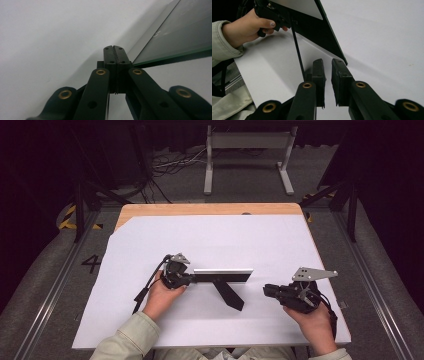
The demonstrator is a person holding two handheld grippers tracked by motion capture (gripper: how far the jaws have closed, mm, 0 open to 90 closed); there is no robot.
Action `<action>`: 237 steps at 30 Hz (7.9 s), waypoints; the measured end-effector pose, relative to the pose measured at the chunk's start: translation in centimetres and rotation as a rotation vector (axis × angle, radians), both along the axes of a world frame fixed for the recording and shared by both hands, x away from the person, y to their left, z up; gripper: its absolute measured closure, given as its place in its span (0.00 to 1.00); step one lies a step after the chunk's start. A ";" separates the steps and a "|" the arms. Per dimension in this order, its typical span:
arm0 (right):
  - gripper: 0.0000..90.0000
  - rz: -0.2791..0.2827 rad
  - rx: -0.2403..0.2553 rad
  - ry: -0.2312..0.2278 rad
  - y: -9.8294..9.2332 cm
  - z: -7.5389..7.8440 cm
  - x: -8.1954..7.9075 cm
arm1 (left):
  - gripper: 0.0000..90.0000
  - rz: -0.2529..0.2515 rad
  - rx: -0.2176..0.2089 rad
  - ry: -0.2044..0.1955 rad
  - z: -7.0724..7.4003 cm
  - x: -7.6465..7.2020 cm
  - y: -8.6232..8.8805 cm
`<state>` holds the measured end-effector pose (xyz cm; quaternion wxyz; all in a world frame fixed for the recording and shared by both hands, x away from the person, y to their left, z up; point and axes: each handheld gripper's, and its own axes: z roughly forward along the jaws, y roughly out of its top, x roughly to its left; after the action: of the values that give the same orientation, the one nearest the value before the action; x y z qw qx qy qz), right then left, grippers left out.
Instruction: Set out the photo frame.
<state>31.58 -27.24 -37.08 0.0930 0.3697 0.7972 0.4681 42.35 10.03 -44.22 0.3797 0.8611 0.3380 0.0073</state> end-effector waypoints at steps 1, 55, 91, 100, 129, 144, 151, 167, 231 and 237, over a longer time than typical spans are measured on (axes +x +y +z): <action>0.89 -0.001 0.005 -0.001 -0.1 0.1 0.0 | 1.00 0.000 0.000 0.000 0.0 0.0 0.0; 0.89 -0.054 0.067 -0.041 -2.2 2.0 -0.6 | 1.00 -0.499 0.114 0.083 0.4 -6.8 -6.2; 0.88 -0.082 0.089 -0.069 -3.3 2.9 -1.2 | 1.00 -0.662 0.099 0.074 0.3 -9.7 -12.4; 0.88 -0.097 0.106 -0.065 -3.7 3.2 -1.3 | 1.00 -0.646 0.085 0.058 0.2 -9.7 -13.1; 0.83 -0.105 0.126 -0.065 -3.9 3.8 -1.3 | 0.91 -0.467 -0.041 -0.107 3.0 -8.3 -7.8; 0.75 -0.101 0.123 -0.051 -3.3 4.8 -1.4 | 0.85 -0.239 -0.135 -0.241 4.3 -7.5 -0.5; 0.72 -0.095 0.107 -0.032 -2.8 5.5 -1.3 | 0.84 -0.185 -0.143 -0.251 4.4 -7.0 1.4; 0.61 -0.081 0.037 0.137 -0.8 6.8 0.0 | 0.82 -0.112 -0.115 -0.261 3.9 -5.8 2.7; 0.75 -0.037 -0.402 0.384 6.5 7.2 1.7 | 0.81 -0.065 -0.071 -0.253 3.5 -6.5 3.9; 0.77 -0.050 -0.413 0.372 6.6 7.3 1.6 | 0.81 -0.070 -0.063 -0.265 3.5 -6.6 3.8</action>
<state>33.23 -20.59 -29.80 0.0299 0.4419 0.8698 0.2175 35.75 13.81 -40.67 0.4480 0.8515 0.2546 0.0969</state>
